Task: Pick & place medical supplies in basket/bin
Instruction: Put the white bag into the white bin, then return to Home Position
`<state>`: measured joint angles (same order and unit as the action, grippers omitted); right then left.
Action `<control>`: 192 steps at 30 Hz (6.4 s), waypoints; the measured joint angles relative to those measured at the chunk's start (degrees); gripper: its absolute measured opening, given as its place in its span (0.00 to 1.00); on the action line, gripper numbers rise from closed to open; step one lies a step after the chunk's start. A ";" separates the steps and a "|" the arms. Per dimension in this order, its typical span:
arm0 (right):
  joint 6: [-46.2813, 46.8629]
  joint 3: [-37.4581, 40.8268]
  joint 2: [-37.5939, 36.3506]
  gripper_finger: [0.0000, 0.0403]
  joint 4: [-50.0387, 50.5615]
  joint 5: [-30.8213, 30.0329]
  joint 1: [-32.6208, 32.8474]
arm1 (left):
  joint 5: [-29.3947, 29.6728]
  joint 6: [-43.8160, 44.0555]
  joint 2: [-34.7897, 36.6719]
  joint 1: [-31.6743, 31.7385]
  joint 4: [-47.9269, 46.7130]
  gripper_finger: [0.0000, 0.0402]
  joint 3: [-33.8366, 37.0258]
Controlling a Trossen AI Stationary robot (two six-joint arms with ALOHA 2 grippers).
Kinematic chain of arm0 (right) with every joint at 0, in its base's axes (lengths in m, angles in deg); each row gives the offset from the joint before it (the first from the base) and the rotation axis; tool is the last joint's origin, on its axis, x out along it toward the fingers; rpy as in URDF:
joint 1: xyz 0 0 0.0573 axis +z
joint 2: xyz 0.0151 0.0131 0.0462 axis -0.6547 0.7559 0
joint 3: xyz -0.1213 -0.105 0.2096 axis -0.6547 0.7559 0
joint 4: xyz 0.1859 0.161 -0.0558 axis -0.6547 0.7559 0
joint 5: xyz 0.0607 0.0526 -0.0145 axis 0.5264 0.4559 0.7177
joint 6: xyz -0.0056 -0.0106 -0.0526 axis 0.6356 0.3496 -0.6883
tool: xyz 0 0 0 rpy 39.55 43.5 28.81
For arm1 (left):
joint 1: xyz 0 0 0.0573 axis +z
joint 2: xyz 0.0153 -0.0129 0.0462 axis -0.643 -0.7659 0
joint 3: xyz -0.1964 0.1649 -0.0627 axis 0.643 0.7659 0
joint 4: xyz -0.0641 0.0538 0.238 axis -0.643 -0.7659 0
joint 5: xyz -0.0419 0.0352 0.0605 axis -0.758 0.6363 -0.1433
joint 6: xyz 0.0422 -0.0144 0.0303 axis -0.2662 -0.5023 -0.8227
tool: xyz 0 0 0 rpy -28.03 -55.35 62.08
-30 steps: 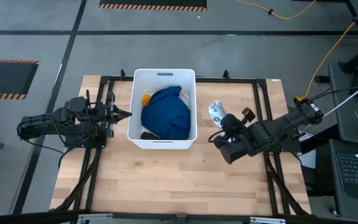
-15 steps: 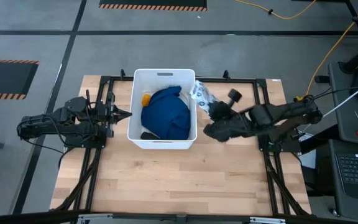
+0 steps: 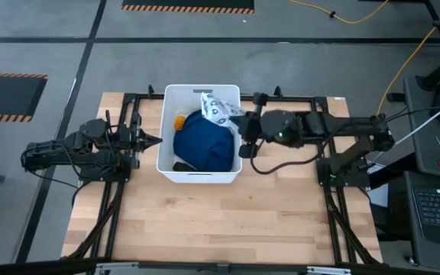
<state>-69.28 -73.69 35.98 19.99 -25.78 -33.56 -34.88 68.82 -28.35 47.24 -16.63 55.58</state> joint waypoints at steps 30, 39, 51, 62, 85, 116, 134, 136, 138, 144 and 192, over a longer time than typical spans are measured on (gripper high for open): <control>-4.66 -0.02 13.21 0.00 -5.38 25.69 -18.77 | 0.02 -0.46 0.00 0.01 -0.01 0.01 0.00; -4.69 0.00 18.66 0.00 -6.72 33.50 -24.10 | 0.04 -1.05 0.00 0.00 -0.02 0.01 0.00; -5.98 0.00 29.48 0.00 -6.67 42.20 -26.07 | 0.02 -2.39 0.00 0.00 0.00 0.01 0.00; -4.28 0.00 30.65 0.04 -6.08 42.59 -25.77 | 0.02 -2.01 0.00 0.02 -0.02 0.01 0.00; -6.75 -18.27 30.51 0.49 8.59 39.66 -25.48 | 0.49 -3.25 0.00 0.00 -0.03 0.02 0.02; -1.65 28.48 -9.16 0.00 -24.88 40.24 -31.17 | 9.19 -8.09 13.35 0.00 2.19 0.00 6.42; 3.35 58.97 -29.93 0.01 -45.24 42.68 -31.68 | 4.95 -3.47 14.58 0.00 11.76 0.00 16.32; 4.16 61.00 -31.59 0.01 -45.38 43.05 -31.67 | 4.07 -3.23 14.58 0.00 13.44 0.01 17.84; 5.86 62.75 -32.74 0.01 -45.59 43.02 -31.69 | 4.11 -2.91 14.58 0.00 14.13 0.01 18.74; 7.11 67.36 -35.24 0.02 -47.83 43.07 -31.67 | 2.50 -0.77 14.58 0.00 14.17 0.01 19.37; 9.19 82.54 -58.08 0.01 -50.68 43.44 -24.15 | -2.67 2.99 14.58 0.00 26.88 0.02 25.83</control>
<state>-60.09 8.85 -22.10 -30.69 17.66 -57.71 -37.54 71.81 -13.77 47.24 10.25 81.42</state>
